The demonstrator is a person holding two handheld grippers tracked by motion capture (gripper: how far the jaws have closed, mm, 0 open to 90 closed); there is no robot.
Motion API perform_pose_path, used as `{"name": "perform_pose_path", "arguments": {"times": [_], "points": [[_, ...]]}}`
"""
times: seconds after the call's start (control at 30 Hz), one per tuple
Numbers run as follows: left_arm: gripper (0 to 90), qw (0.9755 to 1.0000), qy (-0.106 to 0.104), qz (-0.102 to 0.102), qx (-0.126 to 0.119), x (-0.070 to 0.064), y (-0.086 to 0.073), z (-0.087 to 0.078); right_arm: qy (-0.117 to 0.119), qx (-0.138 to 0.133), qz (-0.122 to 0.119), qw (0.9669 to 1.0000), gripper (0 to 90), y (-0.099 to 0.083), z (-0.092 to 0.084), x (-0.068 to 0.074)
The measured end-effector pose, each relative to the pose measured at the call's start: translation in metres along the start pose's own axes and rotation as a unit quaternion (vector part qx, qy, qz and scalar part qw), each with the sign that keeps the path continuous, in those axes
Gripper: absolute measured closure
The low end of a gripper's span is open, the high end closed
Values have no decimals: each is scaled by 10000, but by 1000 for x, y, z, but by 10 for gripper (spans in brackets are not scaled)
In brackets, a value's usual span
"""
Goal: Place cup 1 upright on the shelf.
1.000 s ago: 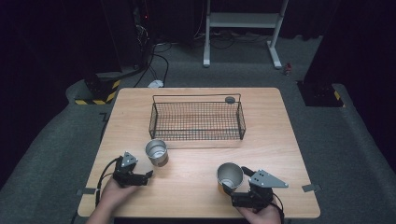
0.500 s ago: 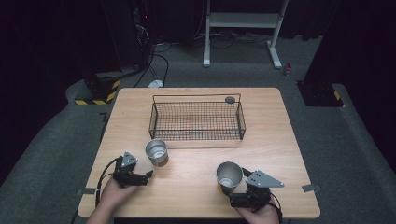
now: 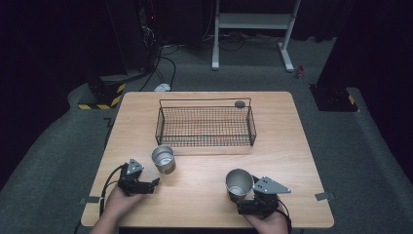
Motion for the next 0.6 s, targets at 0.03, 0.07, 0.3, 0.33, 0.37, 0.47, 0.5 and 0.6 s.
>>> {"name": "perform_pose_path", "arguments": {"times": [0.03,0.07,0.3,0.33,0.37,0.47,0.5,0.6], "points": [[58,10000,2,4,4,0,0,0,1,2,-10,10000,87,0,2,0],[58,10000,1,2,2,0,0,0,-8,13,-13,10000,87,-1,3,-1],[58,10000,6,2,1,0,0,0,109,-20,-23,9999,90,-3,11,-2],[58,10000,6,1,-1,0,0,0,109,-17,-1,9999,90,-3,12,-2],[58,10000,7,0,-3,0,0,0,111,-21,-15,9999,91,-2,12,-3],[58,10000,8,3,-6,0,0,0,56,-60,-65,9999,91,-1,12,-2],[59,10000,7,3,-7,0,0,0,43,-79,-73,9999,92,-1,12,-2],[59,10000,7,2,-9,0,0,0,52,-113,-76,9999,104,-1,10,-3]]}}
Point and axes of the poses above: each handheld gripper's, and its own axes: z roughly forward along the jaws, y roughly out of its top, x roughly to its left, the point moved 7 cm from there along z, roughly forward along the jaws, and after that the axes turned 10 degrees about y, right-handed, at the moved point
